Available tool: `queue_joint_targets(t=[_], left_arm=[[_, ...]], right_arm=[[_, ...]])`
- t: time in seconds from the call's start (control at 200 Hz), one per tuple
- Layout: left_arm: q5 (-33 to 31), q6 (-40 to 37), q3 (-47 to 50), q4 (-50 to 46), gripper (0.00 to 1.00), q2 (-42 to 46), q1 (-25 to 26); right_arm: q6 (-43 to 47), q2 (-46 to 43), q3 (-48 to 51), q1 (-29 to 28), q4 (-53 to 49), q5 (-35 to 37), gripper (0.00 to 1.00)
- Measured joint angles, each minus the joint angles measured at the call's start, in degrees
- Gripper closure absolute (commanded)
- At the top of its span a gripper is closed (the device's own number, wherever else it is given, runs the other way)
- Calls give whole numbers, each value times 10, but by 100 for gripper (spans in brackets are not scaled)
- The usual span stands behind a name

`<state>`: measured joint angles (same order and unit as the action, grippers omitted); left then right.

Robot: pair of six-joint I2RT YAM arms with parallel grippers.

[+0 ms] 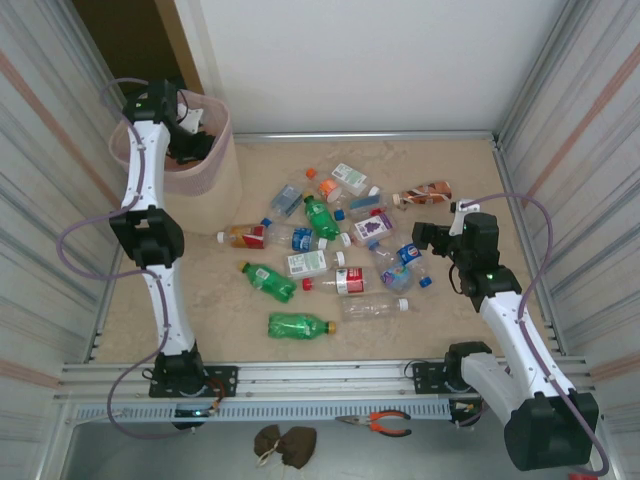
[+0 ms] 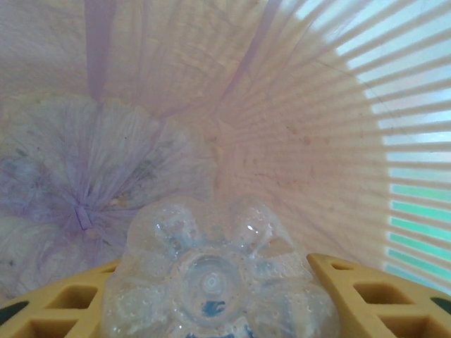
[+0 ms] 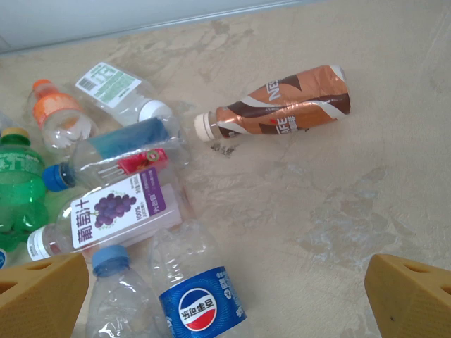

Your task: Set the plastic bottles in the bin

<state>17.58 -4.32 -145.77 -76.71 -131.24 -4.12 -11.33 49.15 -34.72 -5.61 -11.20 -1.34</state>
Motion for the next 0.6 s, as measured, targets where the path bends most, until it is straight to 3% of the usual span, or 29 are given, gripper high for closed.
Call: queue_joint_targets(t=[0.596], left_arm=[[5, 2, -4, 7, 36, 159, 0]], right_arm=[[0, -17, 0, 0, -4, 0, 1]])
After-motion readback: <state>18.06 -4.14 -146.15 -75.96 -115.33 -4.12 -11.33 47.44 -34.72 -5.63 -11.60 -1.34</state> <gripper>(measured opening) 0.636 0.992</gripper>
